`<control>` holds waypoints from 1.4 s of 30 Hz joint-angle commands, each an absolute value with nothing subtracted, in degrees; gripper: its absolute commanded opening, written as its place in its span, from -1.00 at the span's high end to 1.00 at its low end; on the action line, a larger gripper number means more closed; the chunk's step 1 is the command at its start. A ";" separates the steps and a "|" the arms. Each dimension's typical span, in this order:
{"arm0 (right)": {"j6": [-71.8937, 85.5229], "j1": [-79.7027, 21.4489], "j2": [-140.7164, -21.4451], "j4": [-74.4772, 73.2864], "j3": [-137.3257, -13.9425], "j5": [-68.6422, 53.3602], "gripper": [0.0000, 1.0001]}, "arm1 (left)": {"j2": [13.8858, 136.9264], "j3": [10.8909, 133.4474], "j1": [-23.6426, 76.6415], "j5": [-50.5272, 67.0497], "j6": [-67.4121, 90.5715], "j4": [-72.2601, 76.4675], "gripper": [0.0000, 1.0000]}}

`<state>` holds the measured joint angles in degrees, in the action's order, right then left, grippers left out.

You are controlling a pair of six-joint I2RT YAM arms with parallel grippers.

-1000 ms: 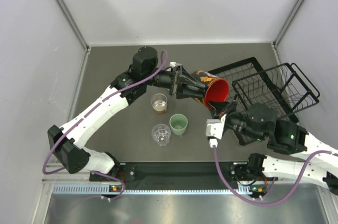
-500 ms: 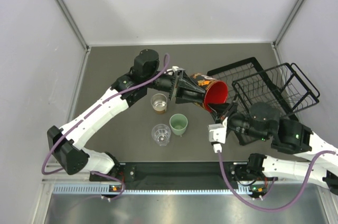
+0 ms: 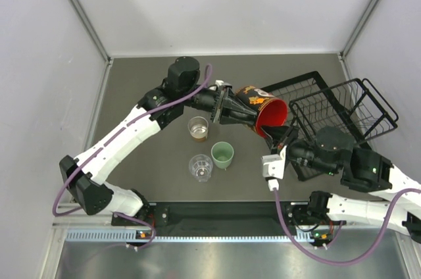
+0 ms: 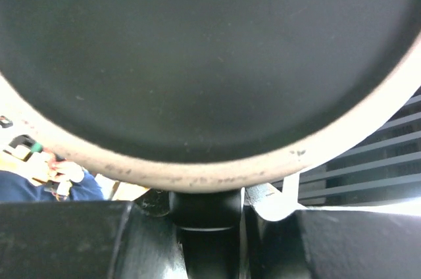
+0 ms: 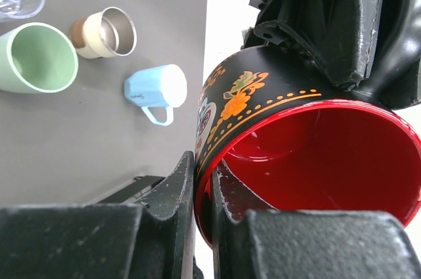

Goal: Load the cups into the dish rack

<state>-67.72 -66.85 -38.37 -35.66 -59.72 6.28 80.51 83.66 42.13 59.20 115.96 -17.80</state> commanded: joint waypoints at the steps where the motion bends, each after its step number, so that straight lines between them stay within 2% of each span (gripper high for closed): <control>1: -69.08 -67.24 -36.65 -22.15 -62.41 4.83 1.00 | 81.38 90.08 42.19 55.72 107.33 -16.51 1.00; 3: -69.78 -67.15 -37.00 -20.84 -61.18 6.05 0.98 | 82.17 93.49 42.10 54.67 102.25 -20.10 1.00; 6: -71.54 -67.24 -37.09 -17.51 -58.11 8.07 0.75 | 82.44 96.06 42.10 53.53 97.67 -22.14 1.00; 10: -74.09 -67.24 -37.00 -12.06 -54.77 10.63 0.64 | 82.00 98.43 42.10 51.42 92.38 -26.70 1.00; 11: -74.44 -67.06 -37.09 -10.65 -54.15 11.07 0.50 | 81.74 99.13 42.10 50.46 91.76 -27.24 1.00; 13: -74.18 -66.88 -37.18 -8.19 -53.35 11.08 0.45 | 81.74 100.36 42.10 49.92 90.01 -28.99 1.00; 16: -74.00 -66.53 -37.27 -6.07 -52.13 10.90 0.11 | 81.83 102.39 42.19 49.57 88.07 -30.14 1.00; 19: -75.15 -66.18 -37.88 -3.17 -51.68 10.99 0.02 | 81.13 102.66 42.27 48.96 87.54 -30.32 1.00; 20: -75.32 -66.01 -37.97 -2.82 -51.77 10.90 -0.11 | 80.95 102.83 42.19 48.96 87.45 -29.97 1.00; 23: -74.80 -65.83 -37.97 -1.76 -51.77 10.20 -0.34 | 80.77 104.23 42.27 48.43 87.10 -30.67 1.00; 29: -71.20 -65.92 -33.76 -4.91 -51.76 10.81 -0.62 | 81.47 108.19 42.19 45.71 81.66 -36.64 1.00; 35: -64.79 -65.83 -30.24 -8.70 -55.10 12.56 -0.75 | 84.62 114.50 41.75 39.74 70.42 -47.88 1.00; 39: -58.46 -65.92 -31.02 -13.17 -59.58 17.66 -0.65 | 88.85 120.49 41.57 33.33 60.06 -56.85 1.00; 42: -54.15 -65.92 -29.89 -13.54 -61.17 19.95 -0.64 | 90.44 120.76 41.49 31.73 58.27 -55.55 1.00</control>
<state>-61.04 -66.24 -30.76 -12.38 -58.02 15.81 90.19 116.97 41.85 34.85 66.11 -58.78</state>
